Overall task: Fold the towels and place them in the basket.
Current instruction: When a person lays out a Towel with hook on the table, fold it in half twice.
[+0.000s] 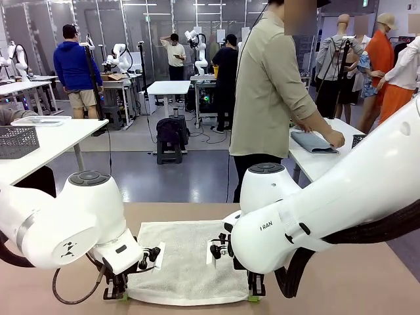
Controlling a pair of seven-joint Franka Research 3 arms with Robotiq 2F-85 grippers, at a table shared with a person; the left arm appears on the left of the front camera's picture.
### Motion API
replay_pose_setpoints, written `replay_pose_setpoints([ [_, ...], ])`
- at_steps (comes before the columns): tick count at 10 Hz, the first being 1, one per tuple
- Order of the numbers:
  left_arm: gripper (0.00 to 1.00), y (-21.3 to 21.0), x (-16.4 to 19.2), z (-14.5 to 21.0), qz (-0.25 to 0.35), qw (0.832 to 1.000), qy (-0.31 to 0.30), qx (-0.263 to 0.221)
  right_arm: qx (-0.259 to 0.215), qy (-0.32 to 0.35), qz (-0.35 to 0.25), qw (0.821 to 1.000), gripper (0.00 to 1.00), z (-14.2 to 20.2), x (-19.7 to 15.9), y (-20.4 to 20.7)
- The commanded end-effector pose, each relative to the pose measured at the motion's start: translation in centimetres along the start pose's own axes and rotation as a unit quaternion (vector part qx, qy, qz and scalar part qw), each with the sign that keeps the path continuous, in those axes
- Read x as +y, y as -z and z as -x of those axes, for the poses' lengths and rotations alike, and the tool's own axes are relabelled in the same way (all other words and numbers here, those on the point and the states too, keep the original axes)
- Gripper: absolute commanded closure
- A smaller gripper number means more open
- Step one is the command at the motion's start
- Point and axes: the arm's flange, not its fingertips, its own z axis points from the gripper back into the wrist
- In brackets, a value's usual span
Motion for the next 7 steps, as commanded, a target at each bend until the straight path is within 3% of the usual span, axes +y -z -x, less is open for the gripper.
replay_pose_setpoints([
  [1, 1.00, 0.6, -1.6, 1.5, 0.023, 1.000, 0.016, 0.000, 0.008, 0.003, -0.009, 1.000, 1.00, 0.3, 0.1, 0.6],
  [7, 1.00, -2.8, -1.8, 1.5, 0.010, 1.000, 0.018, -0.010, 0.009, 0.000, 0.002, 1.000, 1.00, 0.4, 0.9, -1.8],
])
